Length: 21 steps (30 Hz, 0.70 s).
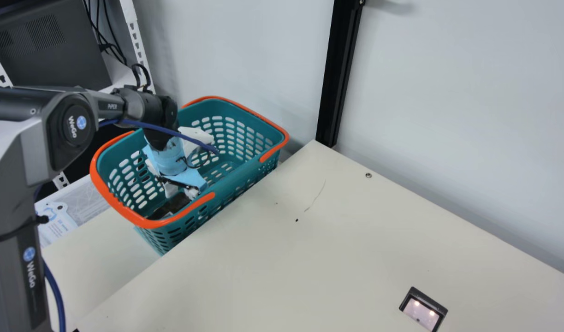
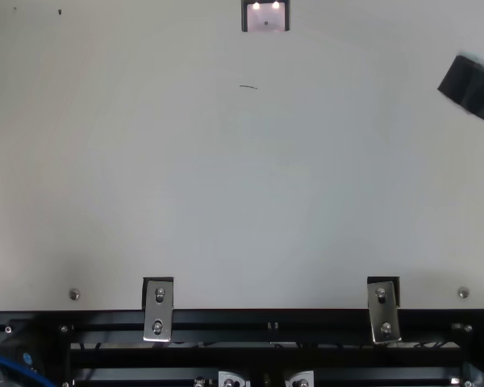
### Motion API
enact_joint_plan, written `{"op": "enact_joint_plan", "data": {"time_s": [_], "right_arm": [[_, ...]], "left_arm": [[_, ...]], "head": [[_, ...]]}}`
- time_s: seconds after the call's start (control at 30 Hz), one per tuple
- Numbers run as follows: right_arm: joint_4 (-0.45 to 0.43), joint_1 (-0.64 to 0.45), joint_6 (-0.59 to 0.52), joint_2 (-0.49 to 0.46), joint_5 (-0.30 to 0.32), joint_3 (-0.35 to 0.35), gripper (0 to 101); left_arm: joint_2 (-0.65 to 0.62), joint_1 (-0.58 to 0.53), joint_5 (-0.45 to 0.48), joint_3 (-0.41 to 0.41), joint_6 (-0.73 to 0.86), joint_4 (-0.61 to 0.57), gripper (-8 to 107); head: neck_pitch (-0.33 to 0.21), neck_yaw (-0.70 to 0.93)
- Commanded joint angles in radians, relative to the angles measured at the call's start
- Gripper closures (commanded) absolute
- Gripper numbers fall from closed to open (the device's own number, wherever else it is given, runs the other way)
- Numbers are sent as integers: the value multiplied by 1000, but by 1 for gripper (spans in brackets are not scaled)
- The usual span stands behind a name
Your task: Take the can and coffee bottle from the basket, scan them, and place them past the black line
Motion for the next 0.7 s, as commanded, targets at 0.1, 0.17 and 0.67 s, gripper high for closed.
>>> {"op": "enact_joint_plan", "data": {"time_s": [0.1, 0.17, 0.67], "right_arm": [[0, 0, 0, 0, 0, 0, 0], [0, 0, 0, 0, 0, 0, 0], [0, 0, 0, 0, 0, 0, 0]], "left_arm": [[23, 6, 1, -11, 1, 10, 9], [35, 9, 1, -16, -1, 13, 9], [96, 13, -22, -57, -13, -29, 89]], "head": [[-24, 20], [-24, 20], [-24, 20]]}}
